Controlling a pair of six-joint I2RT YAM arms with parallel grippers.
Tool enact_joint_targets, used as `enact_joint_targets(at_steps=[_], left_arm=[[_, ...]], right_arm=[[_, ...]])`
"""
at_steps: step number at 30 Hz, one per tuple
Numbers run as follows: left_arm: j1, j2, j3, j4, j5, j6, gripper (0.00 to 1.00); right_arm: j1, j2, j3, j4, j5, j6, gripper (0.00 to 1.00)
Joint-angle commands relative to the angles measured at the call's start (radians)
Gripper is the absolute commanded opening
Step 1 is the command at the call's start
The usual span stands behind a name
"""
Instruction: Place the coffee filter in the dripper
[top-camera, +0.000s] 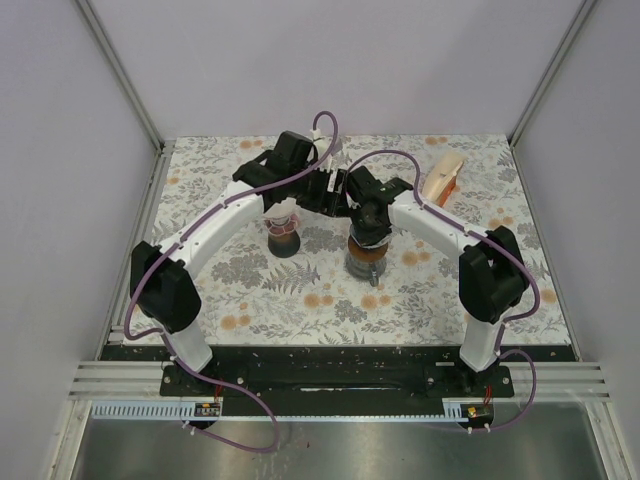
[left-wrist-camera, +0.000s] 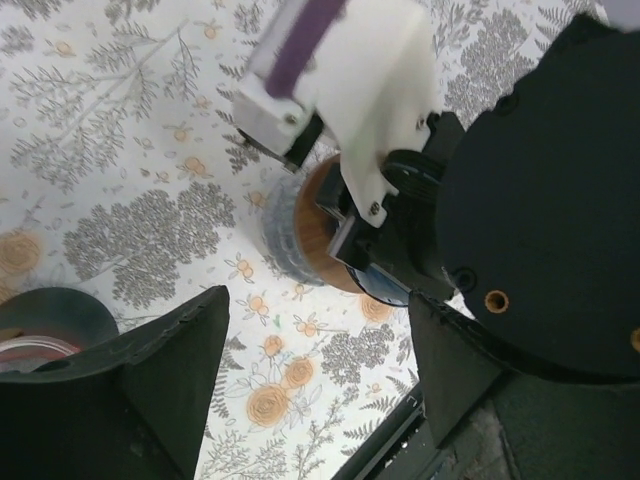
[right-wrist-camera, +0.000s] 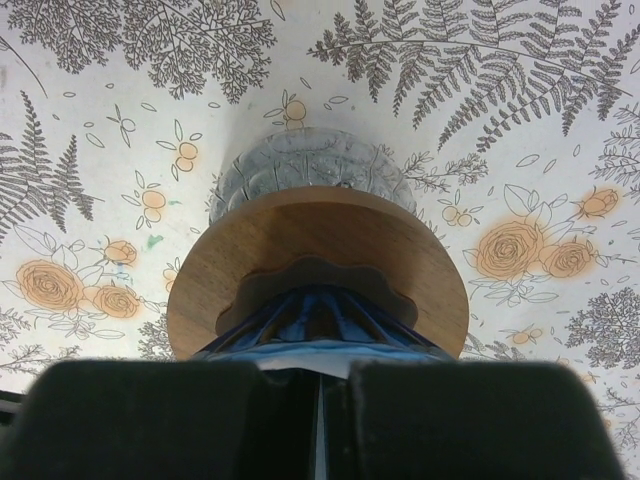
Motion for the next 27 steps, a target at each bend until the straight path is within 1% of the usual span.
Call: enact_joint_targets(at_steps=[1,6,14,21,22,25,27], left_arm=[[-0.029,-0.042,-0.037,0.017,0.026,-0.031,0.74],[-0.032,-0.042,-0.048,0.024,0.04,-0.049,0.72],[-0.032,-0.065,-0.028,0.027,-0.003,-0.02,0.72],[-0.032,-0.084,-0.021,0.027,-0.015,-0.006,0.72],[-0.032,-0.085,-0.018,0.027,-0.015,-0.005,0.72],[-0.033,-0.084,-0.019,0.027,-0.012,-0.005,0.72],[-0.032,-0.087,-0.022,0.027,-0.012,-0.005,0.72]], right_arm=[[0.017,0.034,0.032,-0.004,0.033,0.016,0.0],[0.015,0.047,0.008,0.015,0.025,0.02,0.0],[0.017,0.036,0.003,0.021,0.017,0.022,0.0],[0.017,0.01,0.058,0.006,-0.006,0.0,0.0],[0.017,-0.005,0.069,0.004,-0.007,-0.001,0.02],[0.015,-0.041,0.095,0.003,-0.018,-0.01,0.13],[0.017,-0.059,0.106,0.001,-0.016,-0.015,0.18]])
